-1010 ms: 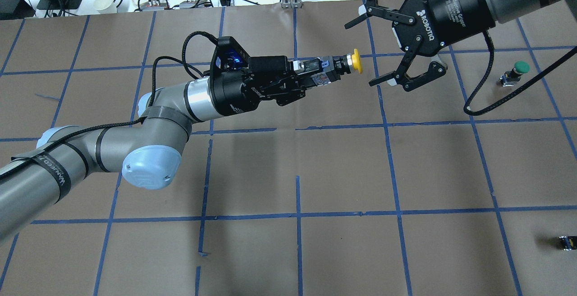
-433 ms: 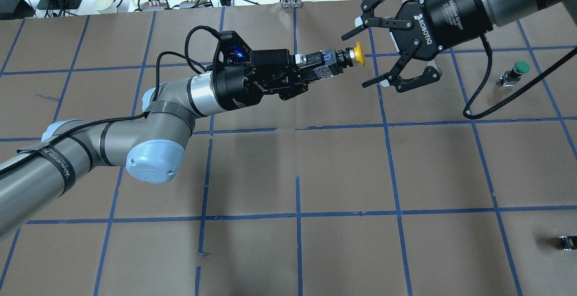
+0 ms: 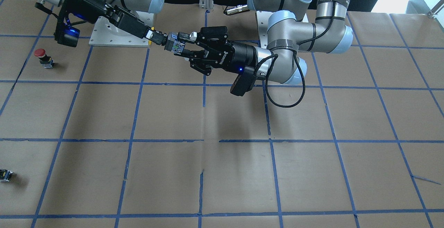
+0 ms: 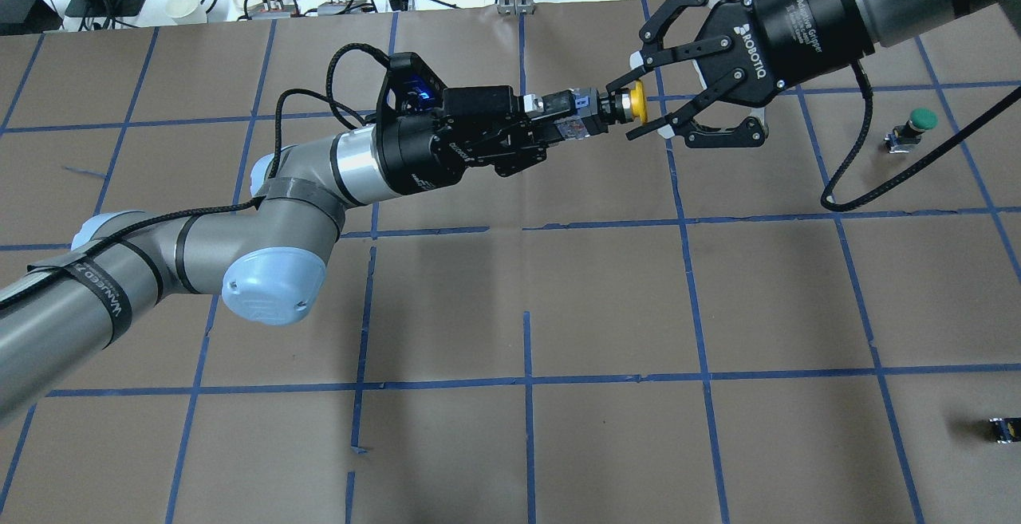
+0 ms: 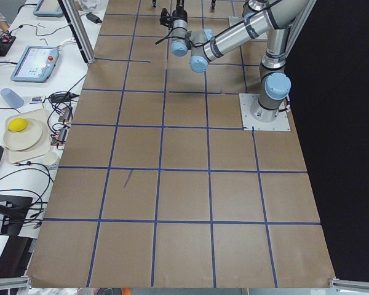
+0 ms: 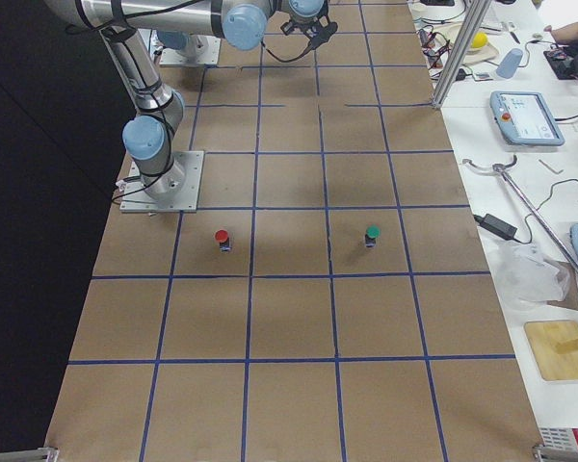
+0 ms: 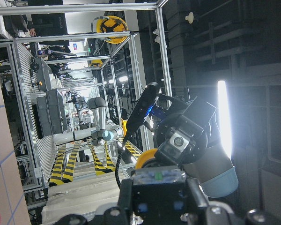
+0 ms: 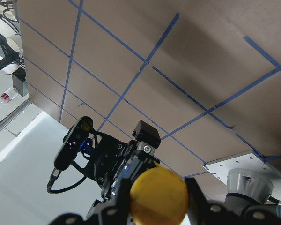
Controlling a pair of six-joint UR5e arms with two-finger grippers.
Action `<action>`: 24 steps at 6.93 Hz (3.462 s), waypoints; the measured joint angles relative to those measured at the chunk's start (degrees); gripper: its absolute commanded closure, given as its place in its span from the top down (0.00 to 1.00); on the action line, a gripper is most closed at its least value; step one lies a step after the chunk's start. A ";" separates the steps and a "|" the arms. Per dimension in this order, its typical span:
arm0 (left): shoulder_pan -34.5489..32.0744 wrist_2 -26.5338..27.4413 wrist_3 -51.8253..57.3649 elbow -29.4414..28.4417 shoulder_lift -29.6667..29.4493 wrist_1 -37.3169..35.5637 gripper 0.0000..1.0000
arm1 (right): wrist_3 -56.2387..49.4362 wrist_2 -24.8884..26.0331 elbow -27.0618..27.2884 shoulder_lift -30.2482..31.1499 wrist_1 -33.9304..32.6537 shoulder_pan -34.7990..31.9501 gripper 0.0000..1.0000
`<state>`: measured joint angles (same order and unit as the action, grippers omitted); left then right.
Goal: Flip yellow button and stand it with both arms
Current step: 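Close the right gripper on the yellow cap while the left gripper holds the body, then open the left gripper and pull it back while the right gripper carries the button away, then lower the button upright onto the table with the right gripper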
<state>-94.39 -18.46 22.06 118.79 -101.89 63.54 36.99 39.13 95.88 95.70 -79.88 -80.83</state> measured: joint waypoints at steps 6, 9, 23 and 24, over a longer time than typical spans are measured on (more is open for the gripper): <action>0.98 24.63 -29.25 -14.05 1.54 -9.81 1.00 | -5.89 12.75 -1.05 -0.64 -0.96 2.16 0.12; -0.01 45.05 -35.79 -24.70 2.02 -7.12 1.00 | -30.43 28.90 0.29 -0.69 -1.57 4.44 0.09; 2.21 110.68 -21.96 -31.27 9.62 27.07 1.00 | -149.61 40.35 15.95 -15.02 -41.99 31.59 0.13; 2.54 110.21 -21.92 -31.22 9.77 27.18 1.00 | -153.46 39.27 15.96 -16.16 -41.72 33.75 0.13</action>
<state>-91.85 91.75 0.15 87.56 -92.12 90.72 -116.47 78.40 111.83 79.54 -121.59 -47.08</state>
